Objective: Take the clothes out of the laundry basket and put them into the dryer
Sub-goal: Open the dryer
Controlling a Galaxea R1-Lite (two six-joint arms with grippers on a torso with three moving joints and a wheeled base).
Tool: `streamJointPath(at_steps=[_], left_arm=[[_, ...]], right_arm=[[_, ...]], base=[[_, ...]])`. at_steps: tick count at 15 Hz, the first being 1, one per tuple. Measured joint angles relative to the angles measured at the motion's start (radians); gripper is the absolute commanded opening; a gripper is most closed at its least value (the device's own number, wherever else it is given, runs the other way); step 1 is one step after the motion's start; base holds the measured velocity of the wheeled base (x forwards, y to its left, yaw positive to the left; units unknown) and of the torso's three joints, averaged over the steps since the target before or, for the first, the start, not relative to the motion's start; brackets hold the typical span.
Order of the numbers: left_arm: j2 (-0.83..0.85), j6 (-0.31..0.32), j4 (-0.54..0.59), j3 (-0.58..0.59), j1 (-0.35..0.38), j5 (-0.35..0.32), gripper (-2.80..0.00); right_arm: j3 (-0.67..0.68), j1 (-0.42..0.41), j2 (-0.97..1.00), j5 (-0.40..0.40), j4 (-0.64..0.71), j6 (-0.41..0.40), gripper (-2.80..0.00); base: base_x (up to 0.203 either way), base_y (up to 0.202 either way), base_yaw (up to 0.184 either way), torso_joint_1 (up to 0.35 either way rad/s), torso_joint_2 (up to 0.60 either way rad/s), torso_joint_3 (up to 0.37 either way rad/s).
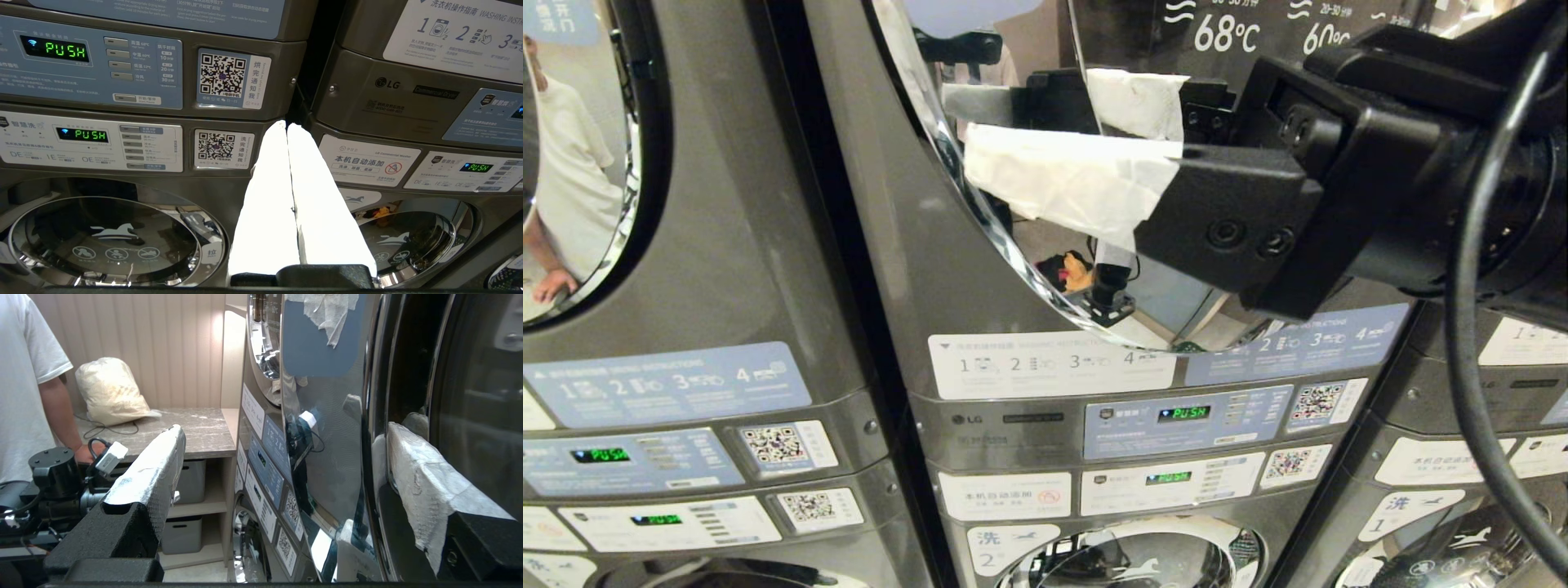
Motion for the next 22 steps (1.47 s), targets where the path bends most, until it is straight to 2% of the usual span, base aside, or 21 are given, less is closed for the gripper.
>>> streamJointPath(at_steps=[8,13,15,19,22], left_arm=[[0.0,0.0,0.0,0.0,0.0,0.0,-2.8],[0.0,0.0,0.0,0.0,0.0,0.0,-2.8],[0.0,0.0,0.0,0.0,0.0,0.0,-2.8],[0.0,0.0,0.0,0.0,0.0,0.0,-2.8],[0.0,0.0,0.0,0.0,0.0,0.0,-2.8]], right_arm=[[0.103,0.002,-0.091,0.057,0.004,-0.002,0.0],[0.195,0.001,-0.195,0.052,0.019,0.0,0.0],[0.202,-0.009,-0.233,0.003,0.023,0.002,0.0],[0.172,-0.037,-0.327,-0.153,0.06,0.024,0.0],[0.196,-0.146,-0.455,-0.253,0.25,0.058,0.0]], base=[[0.0,0.0,0.0,0.0,0.0,0.0],[0.0,0.0,0.0,0.0,0.0,0.0],[0.0,0.0,0.0,0.0,0.0,0.0],[0.0,0.0,0.0,0.0,0.0,0.0],[0.0,0.0,0.0,0.0,0.0,0.0]])
